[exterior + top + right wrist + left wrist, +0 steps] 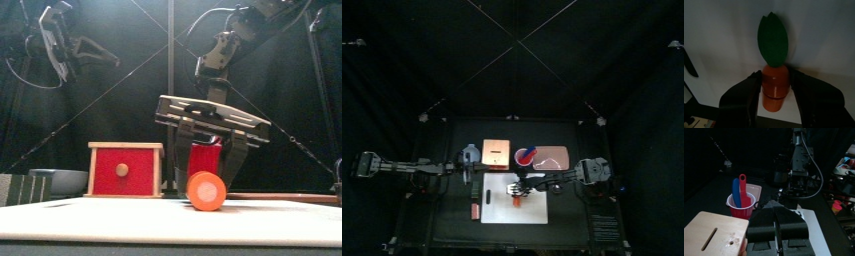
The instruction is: Grab carrot
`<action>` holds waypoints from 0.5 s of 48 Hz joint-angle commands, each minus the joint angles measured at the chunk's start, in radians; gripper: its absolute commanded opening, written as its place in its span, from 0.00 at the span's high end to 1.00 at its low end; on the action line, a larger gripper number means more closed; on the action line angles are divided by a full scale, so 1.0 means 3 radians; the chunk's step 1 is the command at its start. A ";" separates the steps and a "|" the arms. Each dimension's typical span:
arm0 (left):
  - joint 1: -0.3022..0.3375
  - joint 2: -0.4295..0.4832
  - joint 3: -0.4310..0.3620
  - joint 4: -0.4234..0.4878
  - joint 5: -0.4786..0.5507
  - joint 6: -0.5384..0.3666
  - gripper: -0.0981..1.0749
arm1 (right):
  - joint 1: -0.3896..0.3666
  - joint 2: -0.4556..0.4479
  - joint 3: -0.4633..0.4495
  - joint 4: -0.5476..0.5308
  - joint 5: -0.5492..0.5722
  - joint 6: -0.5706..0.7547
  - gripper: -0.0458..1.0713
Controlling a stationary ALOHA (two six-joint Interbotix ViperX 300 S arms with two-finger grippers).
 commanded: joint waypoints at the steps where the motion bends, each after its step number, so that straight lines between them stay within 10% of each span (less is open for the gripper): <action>1: -0.0005 -0.0005 -0.0046 0.0020 -0.0061 0.0010 0.84 | -0.0020 -0.0077 -0.0159 -0.0082 0.0097 0.0000 0.40; 24: 0.0015 0.0005 -0.0005 0.0061 -0.0092 0.0015 0.84 | 0.0194 -0.0077 -0.0491 -0.1560 0.0450 0.0005 0.40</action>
